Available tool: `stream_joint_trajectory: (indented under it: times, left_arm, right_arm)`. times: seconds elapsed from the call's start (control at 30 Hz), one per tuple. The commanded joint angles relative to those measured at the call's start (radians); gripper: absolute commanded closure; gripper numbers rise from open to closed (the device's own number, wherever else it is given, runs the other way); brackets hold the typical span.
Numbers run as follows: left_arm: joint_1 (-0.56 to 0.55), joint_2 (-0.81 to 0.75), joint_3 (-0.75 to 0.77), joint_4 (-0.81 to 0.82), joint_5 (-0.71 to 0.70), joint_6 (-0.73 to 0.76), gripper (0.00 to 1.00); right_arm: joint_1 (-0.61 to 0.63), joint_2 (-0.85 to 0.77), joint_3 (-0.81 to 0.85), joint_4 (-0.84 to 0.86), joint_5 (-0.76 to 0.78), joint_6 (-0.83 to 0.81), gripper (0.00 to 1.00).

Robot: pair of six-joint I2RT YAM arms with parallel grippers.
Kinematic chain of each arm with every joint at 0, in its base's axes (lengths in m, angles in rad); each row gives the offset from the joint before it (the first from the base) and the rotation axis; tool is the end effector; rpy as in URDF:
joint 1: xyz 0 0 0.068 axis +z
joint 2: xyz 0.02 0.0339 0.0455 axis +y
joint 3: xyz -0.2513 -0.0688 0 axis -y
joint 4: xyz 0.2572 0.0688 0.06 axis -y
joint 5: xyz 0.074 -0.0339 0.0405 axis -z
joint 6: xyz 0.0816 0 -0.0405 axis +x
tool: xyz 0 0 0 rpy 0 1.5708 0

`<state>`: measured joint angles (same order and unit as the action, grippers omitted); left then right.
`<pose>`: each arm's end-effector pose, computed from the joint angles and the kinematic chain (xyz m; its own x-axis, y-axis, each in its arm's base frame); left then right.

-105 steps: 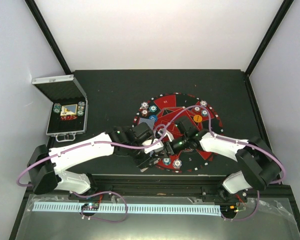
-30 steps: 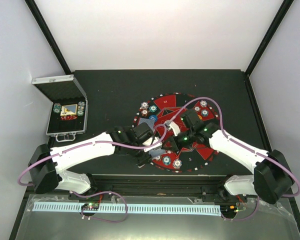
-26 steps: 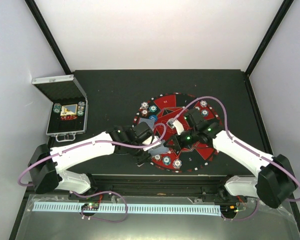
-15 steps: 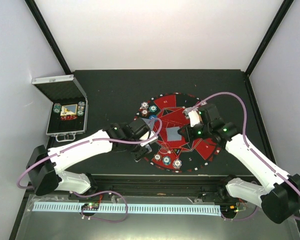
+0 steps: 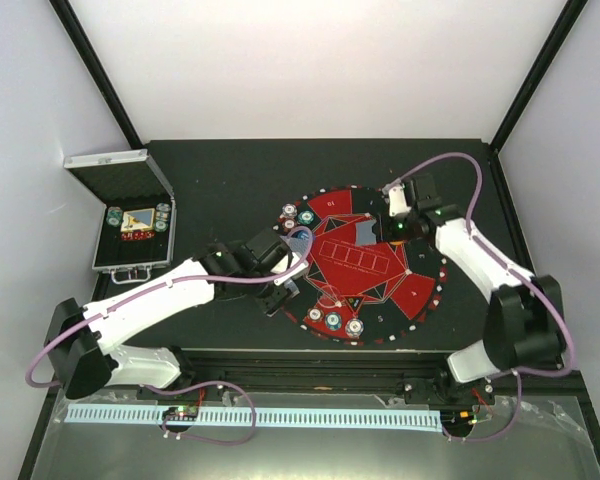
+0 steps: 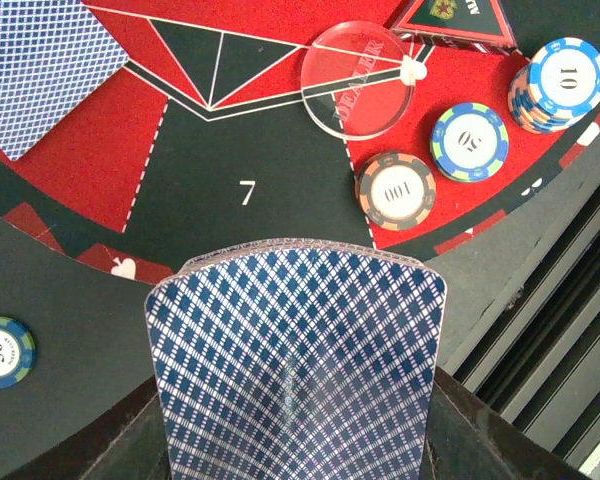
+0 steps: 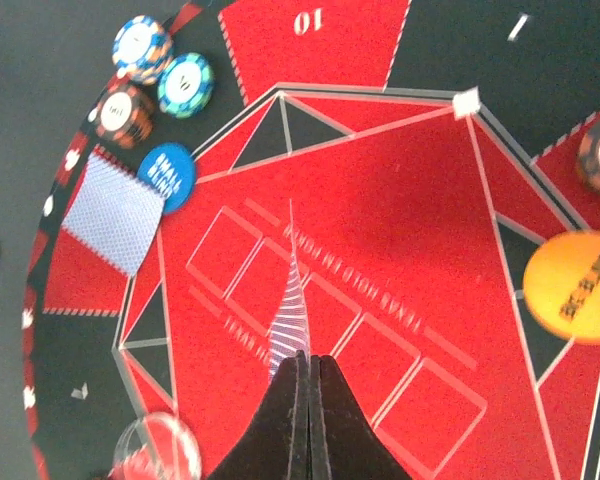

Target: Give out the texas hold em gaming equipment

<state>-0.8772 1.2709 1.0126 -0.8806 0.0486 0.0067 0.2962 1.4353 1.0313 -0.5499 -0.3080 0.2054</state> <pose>0.1727 -0.2139 0.2047 -0.5754 0.7025 -0.4189 0.7849 0.6182 -0.0413 0.3122 0.1211 0.1928 -0.8547 -0.0576 -0.5159 -0.2774 0.8907 0.3601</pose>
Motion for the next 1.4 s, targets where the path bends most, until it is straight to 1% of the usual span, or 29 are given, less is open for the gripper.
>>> stream_joint_trajectory:
  times: [0.0,0.13,0.27,0.4,0.5,0.63,0.77,0.97,1.13,1.33,1.37]
  left_arm:
    - [0.012,-0.018,0.008,0.028,0.002,-0.007,0.46]
    - [0.02,-0.014,0.008,0.029,0.005,-0.005,0.46]
    - [0.032,-0.009,0.007,0.032,0.014,-0.004,0.46]
    - [0.046,0.001,0.004,0.038,0.028,-0.004,0.46]
    - [0.055,0.002,0.003,0.042,0.04,-0.001,0.46]
    - [0.067,0.042,0.003,0.047,0.054,0.004,0.46]
    - [0.078,0.052,0.001,0.053,0.064,0.007,0.46]
    - [0.09,0.066,0.001,0.053,0.076,0.007,0.46]
    - [0.092,0.081,0.005,0.05,0.086,0.007,0.46]
    - [0.093,0.088,0.011,0.042,0.086,0.007,0.46]
    - [0.093,0.087,0.011,0.042,0.085,0.006,0.46]
  right_arm:
    - [-0.048,0.175,0.137,0.032,-0.076,-0.092,0.99]
    - [-0.063,0.355,0.297,-0.056,-0.105,-0.188,0.99]
    - [-0.065,0.516,0.459,-0.191,-0.127,-0.323,0.99]
    - [-0.068,0.614,0.58,-0.289,-0.099,-0.424,0.99]
    - [-0.068,0.68,0.674,-0.356,-0.034,-0.466,0.99]
    - [-0.068,0.788,0.82,-0.431,0.101,-0.504,0.99]
    - [-0.068,0.862,0.931,-0.467,0.151,-0.548,0.99]
    - [-0.067,0.916,1.03,-0.471,0.233,-0.595,0.99]
    - [-0.067,0.928,1.051,-0.431,0.278,-0.607,0.99]
    - [-0.063,0.974,1.088,-0.432,0.333,-0.611,0.99]
    - [-0.064,0.978,1.087,-0.427,0.341,-0.611,0.98]
